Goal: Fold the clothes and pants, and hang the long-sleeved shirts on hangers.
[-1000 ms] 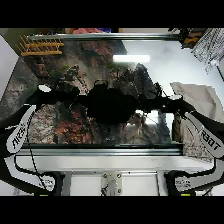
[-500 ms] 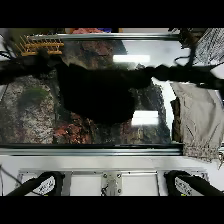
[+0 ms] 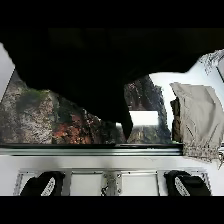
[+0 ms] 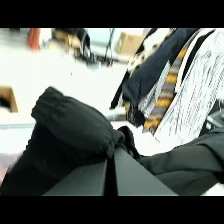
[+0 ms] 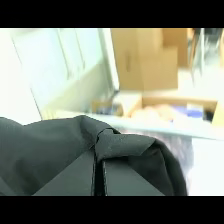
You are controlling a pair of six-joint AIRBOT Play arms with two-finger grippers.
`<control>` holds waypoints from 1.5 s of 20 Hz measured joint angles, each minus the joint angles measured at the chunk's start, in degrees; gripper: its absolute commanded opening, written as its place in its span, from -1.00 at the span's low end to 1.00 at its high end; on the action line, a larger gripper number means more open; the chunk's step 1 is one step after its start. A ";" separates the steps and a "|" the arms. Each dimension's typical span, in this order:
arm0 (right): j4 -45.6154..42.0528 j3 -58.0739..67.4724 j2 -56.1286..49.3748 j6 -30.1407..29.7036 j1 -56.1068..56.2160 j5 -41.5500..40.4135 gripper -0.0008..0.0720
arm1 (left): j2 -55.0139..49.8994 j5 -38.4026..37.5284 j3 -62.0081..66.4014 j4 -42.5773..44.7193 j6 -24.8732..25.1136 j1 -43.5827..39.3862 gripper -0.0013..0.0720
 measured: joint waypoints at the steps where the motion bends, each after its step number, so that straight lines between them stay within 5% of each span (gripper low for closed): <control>1: -0.33 0.13 0.48 0.83 0.02 -0.79 -0.96 | 0.61 0.39 0.20 0.79 -0.55 -0.39 -0.92; 7: -1.11 0.39 -6.62 4.87 0.11 -2.91 -0.96 | -7.32 -2.36 0.50 3.02 -2.60 -1.25 -0.92; 12: -1.51 0.39 -26.12 6.54 2.32 -4.44 -0.95 | -25.40 -4.46 -4.61 3.78 -3.15 -1.31 -0.92; 13: -1.55 0.44 -30.58 6.56 2.86 -5.73 -0.82 | -29.38 -4.11 -5.79 3.93 -3.17 -1.31 -0.92; 14: -1.40 0.70 -35.17 6.56 3.30 -7.52 -0.18 | -33.48 -3.26 -6.60 3.96 -3.17 -1.33 -0.80; 15: -1.79 1.40 -39.85 6.51 3.50 -10.08 0.51 | -37.73 -2.21 -6.84 4.66 -3.21 -1.29 0.30; 16: -1.38 2.40 -43.93 6.29 3.50 -11.28 0.78 | -42.01 -0.87 -6.34 4.61 -3.61 -1.22 0.99; 22: 1.66 8.28 -54.80 5.62 1.44 -12.76 0.78 | -58.21 -1.27 4.52 3.80 -5.44 0.59 0.87; 30: -15.08 -5.35 -39.34 5.62 -1.88 4.13 0.61 | -60.57 -15.96 2.62 14.95 -7.04 7.91 0.87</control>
